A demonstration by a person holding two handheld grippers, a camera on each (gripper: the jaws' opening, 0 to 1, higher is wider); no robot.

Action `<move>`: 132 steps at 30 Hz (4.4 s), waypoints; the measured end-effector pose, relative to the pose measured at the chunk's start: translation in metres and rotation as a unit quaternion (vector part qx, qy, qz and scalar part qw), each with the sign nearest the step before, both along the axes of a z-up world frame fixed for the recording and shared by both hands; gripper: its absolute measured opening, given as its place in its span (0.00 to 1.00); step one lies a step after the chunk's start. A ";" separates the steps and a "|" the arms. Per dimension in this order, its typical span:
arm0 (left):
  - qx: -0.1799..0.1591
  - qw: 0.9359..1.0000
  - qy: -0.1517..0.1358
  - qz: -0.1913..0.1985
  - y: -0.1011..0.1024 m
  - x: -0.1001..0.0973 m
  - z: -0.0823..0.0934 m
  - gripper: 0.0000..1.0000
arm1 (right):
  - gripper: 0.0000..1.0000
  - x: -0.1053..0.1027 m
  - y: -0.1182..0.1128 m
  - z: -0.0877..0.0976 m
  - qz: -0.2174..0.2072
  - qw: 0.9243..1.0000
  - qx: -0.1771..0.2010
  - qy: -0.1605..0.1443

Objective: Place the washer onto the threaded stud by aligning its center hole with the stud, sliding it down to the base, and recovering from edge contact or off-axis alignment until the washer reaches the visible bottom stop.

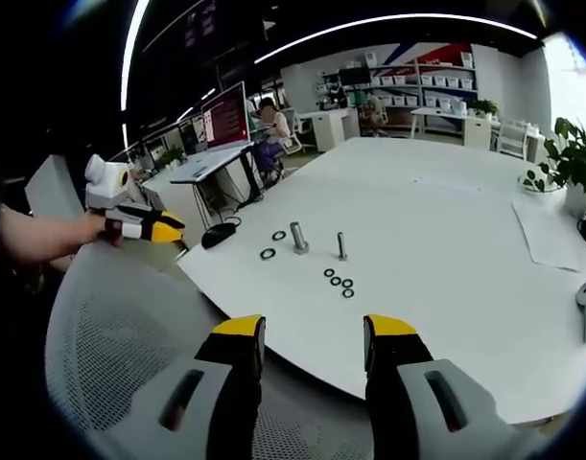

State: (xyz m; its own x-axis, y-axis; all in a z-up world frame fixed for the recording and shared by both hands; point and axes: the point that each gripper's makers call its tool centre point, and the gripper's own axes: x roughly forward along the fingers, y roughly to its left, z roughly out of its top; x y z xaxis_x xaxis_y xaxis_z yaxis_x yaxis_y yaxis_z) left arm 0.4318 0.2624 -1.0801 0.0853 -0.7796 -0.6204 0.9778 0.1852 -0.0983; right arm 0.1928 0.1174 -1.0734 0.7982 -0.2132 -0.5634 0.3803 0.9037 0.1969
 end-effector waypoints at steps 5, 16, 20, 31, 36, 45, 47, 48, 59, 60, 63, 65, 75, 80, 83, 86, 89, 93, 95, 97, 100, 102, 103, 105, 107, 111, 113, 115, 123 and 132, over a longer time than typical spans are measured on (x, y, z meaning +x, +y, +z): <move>0.011 1.000 0.015 0.002 -0.001 -0.002 -0.003 0.27 | 0.44 0.000 0.000 0.000 0.002 1.000 0.001 0.000; 0.038 0.999 0.014 0.003 -0.012 0.016 -0.005 0.28 | 0.44 -0.001 -0.001 -0.006 0.003 1.000 0.003 0.005; 0.057 0.998 0.008 -0.012 -0.020 0.019 -0.013 0.29 | 0.44 -0.001 -0.001 -0.007 0.002 1.000 0.004 0.007; 0.116 0.993 0.015 -0.016 -0.030 0.037 -0.035 0.31 | 0.44 -0.001 -0.001 -0.010 0.005 1.000 0.004 0.014; 0.140 0.989 0.029 -0.029 -0.035 0.037 -0.050 0.34 | 0.43 -0.002 -0.003 -0.010 -0.004 1.000 0.006 0.012; 0.155 0.987 0.031 -0.039 -0.050 0.044 -0.058 0.35 | 0.44 -0.002 0.000 -0.012 0.005 1.000 0.006 0.014; 0.157 0.986 0.037 -0.036 -0.052 0.047 -0.061 0.35 | 0.44 -0.002 0.001 -0.012 0.009 1.000 0.006 0.017; 0.159 0.986 0.043 -0.031 -0.053 0.049 -0.064 0.35 | 0.44 -0.002 0.001 -0.012 0.009 1.000 0.006 0.017; 0.186 0.980 0.071 -0.010 -0.056 0.065 -0.101 0.35 | 0.44 -0.002 0.003 -0.014 0.015 1.000 0.004 0.025; 0.188 0.979 0.073 -0.009 -0.057 0.067 -0.104 0.35 | 0.44 -0.002 0.002 -0.015 0.016 1.000 0.004 0.026; 0.196 0.978 0.070 -0.010 -0.054 0.067 -0.108 0.35 | 0.44 -0.003 0.000 -0.014 0.009 1.000 0.004 0.023; 0.196 0.978 0.073 -0.010 -0.056 0.067 -0.109 0.37 | 0.44 -0.004 0.000 -0.012 0.005 1.000 0.005 0.021; 0.214 0.974 0.069 -0.021 -0.066 0.061 -0.112 0.37 | 0.44 -0.004 -0.001 -0.013 0.004 1.000 0.006 0.024; 0.241 0.968 0.058 -0.041 -0.069 0.064 -0.127 0.37 | 0.44 -0.004 -0.002 -0.014 0.002 1.000 0.002 0.025; 0.260 0.963 0.049 -0.042 -0.065 0.067 -0.127 0.37 | 0.44 -0.005 -0.005 -0.013 -0.007 1.000 0.002 0.021; 0.267 0.962 0.054 -0.036 -0.071 0.075 -0.135 0.37 | 0.44 -0.005 -0.007 -0.012 -0.013 1.000 0.002 0.018; 0.282 0.957 0.047 -0.039 -0.072 0.083 -0.143 0.37 | 0.43 -0.006 -0.007 -0.013 -0.011 1.000 -0.001 0.023; 0.297 0.953 0.036 -0.045 -0.071 0.090 -0.145 0.37 | 0.43 -0.007 -0.009 -0.013 -0.017 1.000 -0.004 0.021; 0.304 0.951 0.033 -0.048 -0.072 0.092 -0.150 0.37 | 0.43 -0.008 -0.013 -0.011 -0.027 1.000 -0.004 0.015; 0.305 0.951 0.035 -0.045 -0.073 0.094 -0.152 0.37 | 0.43 -0.009 -0.013 -0.012 -0.031 0.999 -0.003 0.016; 0.298 0.952 0.051 -0.038 -0.082 0.088 -0.154 0.37 | 0.43 -0.008 -0.012 -0.014 -0.026 0.999 -0.004 0.024; 0.296 0.953 0.051 -0.047 -0.089 0.082 -0.156 0.37 | 0.43 -0.009 -0.012 -0.015 -0.025 0.999 -0.004 0.027; 0.295 0.953 0.050 -0.051 -0.093 0.082 -0.156 0.37 | 0.43 -0.009 -0.012 -0.015 -0.025 0.999 -0.004 0.027; 0.291 0.954 0.048 -0.060 -0.097 0.072 -0.154 0.37 | 0.43 -0.009 -0.013 -0.014 -0.028 0.999 -0.003 0.027; 0.290 0.953 0.050 -0.065 -0.099 0.075 -0.155 0.37 | 0.43 -0.010 -0.013 -0.014 -0.031 0.999 -0.002 0.027; 0.294 0.952 0.046 -0.078 -0.105 0.065 -0.159 0.36 | 0.43 -0.011 -0.013 -0.015 -0.029 0.999 -0.003 0.032; 0.293 0.952 0.040 -0.078 -0.108 0.070 -0.159 0.35 | 0.43 -0.011 -0.012 -0.015 -0.028 0.999 -0.003 0.034; 0.295 0.952 0.039 -0.078 -0.114 0.073 -0.160 0.35 | 0.43 -0.011 -0.012 -0.015 -0.029 0.999 -0.002 0.032; 0.314 0.935 -0.038 -0.160 -0.113 0.050 -0.160 0.28 | 0.43 -0.012 -0.011 -0.014 -0.029 0.999 -0.002 0.033; 0.313 0.937 -0.035 -0.149 -0.119 0.052 -0.158 0.26 | 0.43 -0.011 -0.011 -0.016 -0.026 0.999 -0.002 0.035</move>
